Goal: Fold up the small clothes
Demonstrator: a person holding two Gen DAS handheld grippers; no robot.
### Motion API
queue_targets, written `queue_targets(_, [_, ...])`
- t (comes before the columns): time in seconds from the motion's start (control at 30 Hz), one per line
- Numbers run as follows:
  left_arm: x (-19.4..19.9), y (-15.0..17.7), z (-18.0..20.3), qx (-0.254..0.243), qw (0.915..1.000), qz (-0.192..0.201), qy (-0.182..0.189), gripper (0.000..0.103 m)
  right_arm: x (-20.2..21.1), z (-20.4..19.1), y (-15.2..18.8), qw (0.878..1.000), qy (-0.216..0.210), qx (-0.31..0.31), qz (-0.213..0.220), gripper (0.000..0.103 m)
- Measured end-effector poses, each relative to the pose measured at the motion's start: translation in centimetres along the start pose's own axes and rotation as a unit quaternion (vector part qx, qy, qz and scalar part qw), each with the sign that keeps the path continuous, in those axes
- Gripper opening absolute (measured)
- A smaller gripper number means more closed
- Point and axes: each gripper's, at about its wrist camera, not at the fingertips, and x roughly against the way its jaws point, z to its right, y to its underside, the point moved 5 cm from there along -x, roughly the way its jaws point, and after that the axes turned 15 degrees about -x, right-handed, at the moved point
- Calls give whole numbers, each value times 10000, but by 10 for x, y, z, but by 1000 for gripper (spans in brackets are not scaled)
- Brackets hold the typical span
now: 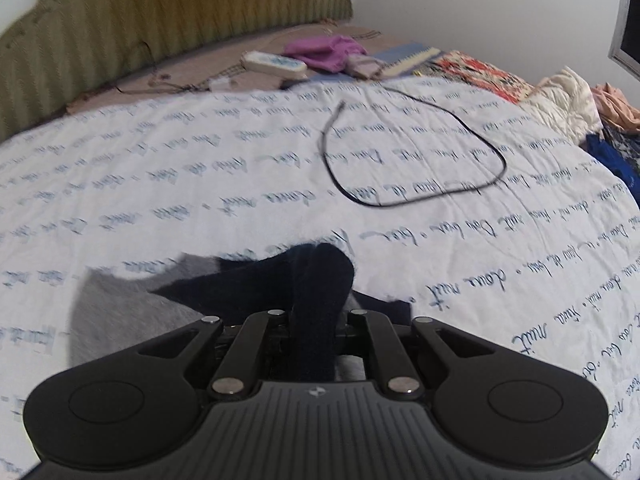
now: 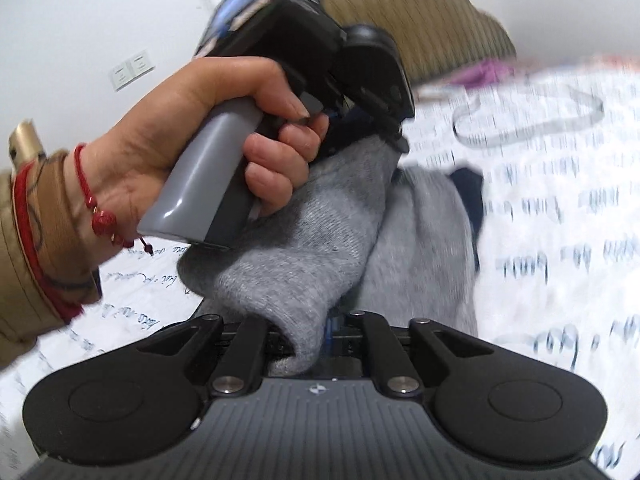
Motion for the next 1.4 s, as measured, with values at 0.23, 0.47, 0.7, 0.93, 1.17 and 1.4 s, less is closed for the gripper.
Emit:
queue_targets(0.23, [2,-3,0,593,9942,248,858,66,0,27,0,9976,-103,-640,-261,42])
queue_targets(0.47, [45,-4,-24,577,9950,616,535,74,-3,35,-2,9929,-397,-1039,-417,62])
queue_targets(0.7, [94,70,-48,38,9974,664,-277,77,3,53,-12,9752,-963,-1946,-427,73])
queue_targets(0.93, [123,163,-56,309,9975,582,274,78,-5,74,-8,9598,-839,-2647,-412,28])
queue_targets(1.17, [154,210,-19,-1160,9877,1041,134,85,-10,78,-6,9471,-870,-3061,-408,19])
queue_targets(1.4, [143,215,-9,-1868,9736,1038,-805,86,-11,72,-10,9430,-986,-3148,-433,18])
